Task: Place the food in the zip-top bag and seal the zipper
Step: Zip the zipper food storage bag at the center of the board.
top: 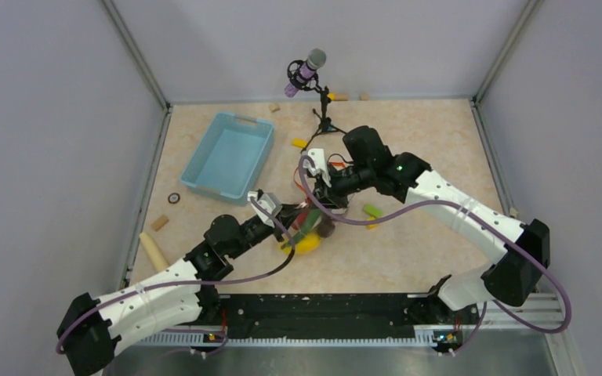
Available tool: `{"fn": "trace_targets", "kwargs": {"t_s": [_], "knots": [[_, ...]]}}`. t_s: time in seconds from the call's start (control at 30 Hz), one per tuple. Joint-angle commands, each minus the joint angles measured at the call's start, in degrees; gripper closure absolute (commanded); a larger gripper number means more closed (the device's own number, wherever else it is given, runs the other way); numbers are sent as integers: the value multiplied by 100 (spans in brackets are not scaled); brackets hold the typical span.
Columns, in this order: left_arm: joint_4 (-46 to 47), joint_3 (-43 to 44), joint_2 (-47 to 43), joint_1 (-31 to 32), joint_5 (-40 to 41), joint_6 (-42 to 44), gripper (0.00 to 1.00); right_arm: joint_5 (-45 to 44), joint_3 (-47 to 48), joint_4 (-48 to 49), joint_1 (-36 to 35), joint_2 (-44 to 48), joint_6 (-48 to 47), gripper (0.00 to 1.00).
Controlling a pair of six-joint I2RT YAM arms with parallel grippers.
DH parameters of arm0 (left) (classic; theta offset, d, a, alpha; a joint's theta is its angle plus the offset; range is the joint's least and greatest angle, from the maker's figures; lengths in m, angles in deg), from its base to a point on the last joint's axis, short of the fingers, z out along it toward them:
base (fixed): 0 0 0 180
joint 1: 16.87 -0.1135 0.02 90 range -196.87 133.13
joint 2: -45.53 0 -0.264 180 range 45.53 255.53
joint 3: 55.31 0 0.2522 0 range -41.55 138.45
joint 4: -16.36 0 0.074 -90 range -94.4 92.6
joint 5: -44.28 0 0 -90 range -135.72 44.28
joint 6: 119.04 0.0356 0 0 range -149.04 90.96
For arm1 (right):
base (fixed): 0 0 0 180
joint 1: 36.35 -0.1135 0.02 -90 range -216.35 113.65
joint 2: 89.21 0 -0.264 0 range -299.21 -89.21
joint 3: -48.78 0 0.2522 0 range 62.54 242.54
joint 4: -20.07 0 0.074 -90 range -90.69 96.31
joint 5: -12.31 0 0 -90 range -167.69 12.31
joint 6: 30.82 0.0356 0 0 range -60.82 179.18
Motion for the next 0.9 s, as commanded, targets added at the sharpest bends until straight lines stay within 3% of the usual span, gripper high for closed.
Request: {"fn": "trace_targets", "kwargs": {"t_s": [0.0, 0.2, 0.4, 0.7, 0.87], "knots": [[163, 153, -4, 7, -161, 164, 100, -225, 247, -219, -56, 127, -506, 80], [108, -1, -54, 7, -1031, 450, 100, -156, -517, 95, -56, 1022, -1634, 55], [-72, 159, 110, 8, -1089, 559, 100, 465, -1911, 1375, -58, 2161, -2147, 27], [-26, 235, 266, 7, -1140, 467, 100, 1341, -1949, 1879, -64, 2098, -1692, 26], [-52, 249, 242, 7, -1081, 422, 100, 1639, -1691, 1434, -78, 1742, -1921, 29]]}}
